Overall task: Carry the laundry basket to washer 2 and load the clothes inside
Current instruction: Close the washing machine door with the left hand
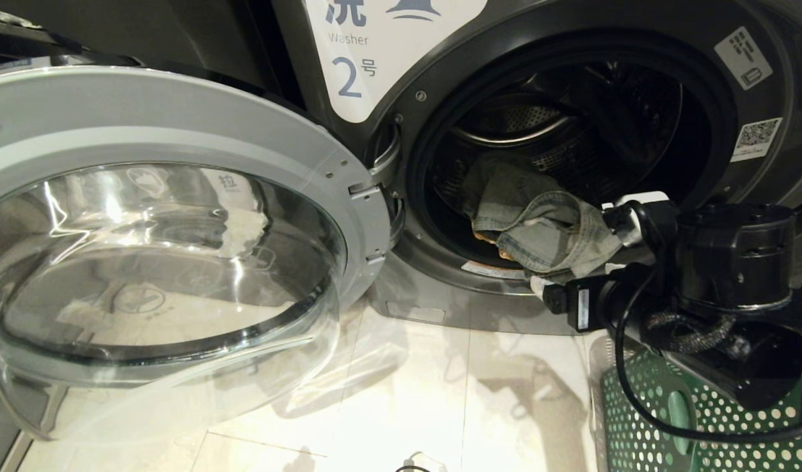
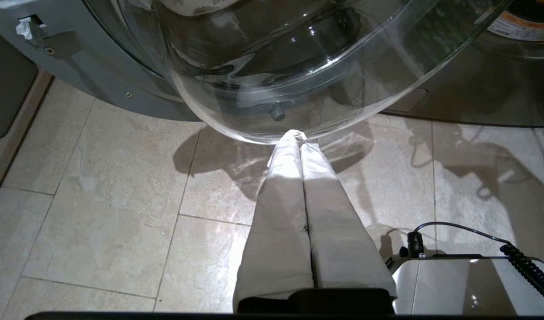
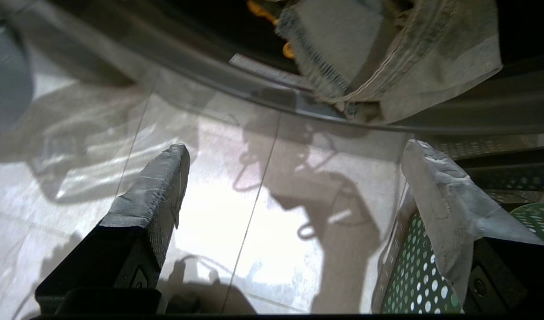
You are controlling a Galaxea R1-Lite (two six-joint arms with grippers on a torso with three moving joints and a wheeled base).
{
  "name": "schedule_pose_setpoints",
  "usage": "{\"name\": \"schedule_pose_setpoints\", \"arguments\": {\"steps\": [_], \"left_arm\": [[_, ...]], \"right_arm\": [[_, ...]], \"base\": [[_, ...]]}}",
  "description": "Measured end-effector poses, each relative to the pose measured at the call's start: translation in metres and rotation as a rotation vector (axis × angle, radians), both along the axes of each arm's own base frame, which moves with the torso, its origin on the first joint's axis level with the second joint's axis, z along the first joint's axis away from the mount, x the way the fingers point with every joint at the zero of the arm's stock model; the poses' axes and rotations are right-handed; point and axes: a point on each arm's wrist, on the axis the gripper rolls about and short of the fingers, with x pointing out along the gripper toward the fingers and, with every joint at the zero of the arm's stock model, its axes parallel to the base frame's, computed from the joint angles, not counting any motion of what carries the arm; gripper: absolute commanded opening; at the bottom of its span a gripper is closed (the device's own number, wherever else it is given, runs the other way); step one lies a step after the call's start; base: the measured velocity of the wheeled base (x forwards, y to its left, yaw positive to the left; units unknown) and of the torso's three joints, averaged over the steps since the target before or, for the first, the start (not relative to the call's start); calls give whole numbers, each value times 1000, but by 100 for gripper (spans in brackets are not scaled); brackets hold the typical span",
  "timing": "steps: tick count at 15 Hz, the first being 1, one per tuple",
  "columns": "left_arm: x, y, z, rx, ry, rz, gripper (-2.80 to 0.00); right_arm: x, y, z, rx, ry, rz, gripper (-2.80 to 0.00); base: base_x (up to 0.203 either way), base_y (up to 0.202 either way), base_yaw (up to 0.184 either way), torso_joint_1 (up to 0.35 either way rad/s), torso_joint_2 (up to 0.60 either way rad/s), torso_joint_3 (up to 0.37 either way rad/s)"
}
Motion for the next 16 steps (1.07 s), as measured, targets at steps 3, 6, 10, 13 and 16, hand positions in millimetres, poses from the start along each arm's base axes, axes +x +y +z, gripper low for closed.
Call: {"name": "schedule_pose_setpoints", "arguments": {"steps": [3,6,10,13,16], "left_arm": [[0,0,0,0,0,0,-280],[0,0,0,0,0,0,-280],[0,0,0,0,0,0,-280],[0,0,0,-2,0,0,-280],[0,0,0,-4,0,0,-280]], "right_arm": [[39,-8,-7,27,-55,-89,0],[54,-8,-14,-11,-55,-102,0],[60,-6,-12,-51,-66,-101,0],[61,-6,-12,-69,-72,-105,0],[61,-7,-11,-111,-86,-164,0]], "base": [[0,0,0,0,0,0],[0,0,0,0,0,0],[0,0,0,1,1,-15],[0,0,0,2,1,-154],[0,0,0,0,2,-192]]}}
